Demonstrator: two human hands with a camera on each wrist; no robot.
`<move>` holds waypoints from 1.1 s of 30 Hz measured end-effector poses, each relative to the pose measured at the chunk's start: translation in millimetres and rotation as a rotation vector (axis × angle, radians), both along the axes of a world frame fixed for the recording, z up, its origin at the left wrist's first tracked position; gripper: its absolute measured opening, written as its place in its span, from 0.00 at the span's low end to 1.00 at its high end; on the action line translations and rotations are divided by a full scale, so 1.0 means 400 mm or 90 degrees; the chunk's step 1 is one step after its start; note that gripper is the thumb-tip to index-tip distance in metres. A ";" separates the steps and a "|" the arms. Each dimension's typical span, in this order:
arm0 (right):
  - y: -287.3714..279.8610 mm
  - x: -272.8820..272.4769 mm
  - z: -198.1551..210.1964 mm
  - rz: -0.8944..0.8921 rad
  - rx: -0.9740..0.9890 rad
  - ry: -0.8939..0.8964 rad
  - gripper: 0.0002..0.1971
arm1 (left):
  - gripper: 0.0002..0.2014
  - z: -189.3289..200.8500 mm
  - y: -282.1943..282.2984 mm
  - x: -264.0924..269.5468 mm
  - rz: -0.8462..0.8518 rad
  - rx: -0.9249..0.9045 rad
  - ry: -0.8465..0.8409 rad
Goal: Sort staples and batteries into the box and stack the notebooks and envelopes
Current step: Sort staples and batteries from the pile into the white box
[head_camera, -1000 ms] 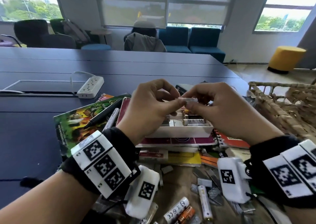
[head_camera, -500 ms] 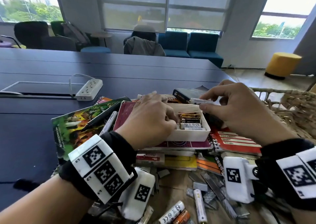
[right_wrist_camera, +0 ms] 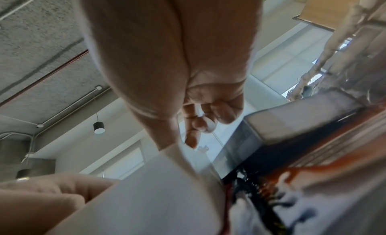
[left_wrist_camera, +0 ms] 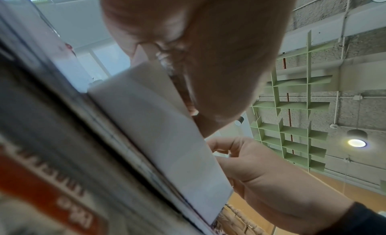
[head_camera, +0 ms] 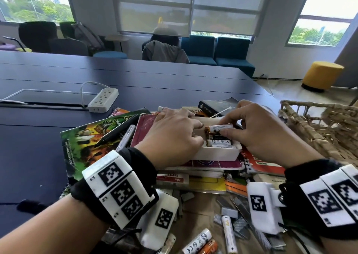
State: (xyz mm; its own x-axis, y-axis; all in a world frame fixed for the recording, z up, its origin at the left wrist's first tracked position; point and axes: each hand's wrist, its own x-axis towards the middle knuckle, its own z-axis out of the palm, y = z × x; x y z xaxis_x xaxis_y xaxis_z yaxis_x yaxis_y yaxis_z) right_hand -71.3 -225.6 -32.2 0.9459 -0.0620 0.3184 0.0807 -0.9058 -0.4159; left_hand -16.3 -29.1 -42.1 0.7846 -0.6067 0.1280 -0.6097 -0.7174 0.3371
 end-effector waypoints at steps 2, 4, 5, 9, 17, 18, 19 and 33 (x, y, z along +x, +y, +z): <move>0.003 0.006 -0.002 -0.006 -0.007 -0.005 0.03 | 0.23 -0.002 -0.001 0.003 -0.002 -0.002 -0.001; 0.007 0.008 -0.007 -0.018 -0.024 -0.014 0.03 | 0.23 -0.004 -0.002 0.004 -0.002 -0.002 -0.003; 0.009 0.009 -0.010 -0.024 -0.031 -0.018 0.04 | 0.23 -0.003 -0.002 0.004 -0.001 -0.002 -0.004; 0.010 0.005 -0.009 -0.024 -0.045 -0.037 0.07 | 0.23 -0.002 -0.003 0.003 0.000 0.000 -0.003; 0.018 0.001 -0.009 0.011 -0.060 0.012 0.07 | 0.20 -0.004 -0.002 0.003 -0.011 -0.020 0.002; 0.018 0.001 -0.010 0.011 -0.063 0.017 0.07 | 0.19 -0.003 -0.001 0.002 -0.013 -0.026 0.003; 0.018 0.002 -0.009 0.011 -0.065 0.019 0.07 | 0.17 -0.001 0.000 0.000 -0.013 -0.035 0.004; 0.020 0.007 -0.025 0.007 -0.055 0.047 0.10 | 0.18 0.011 0.002 -0.015 0.018 -0.065 0.035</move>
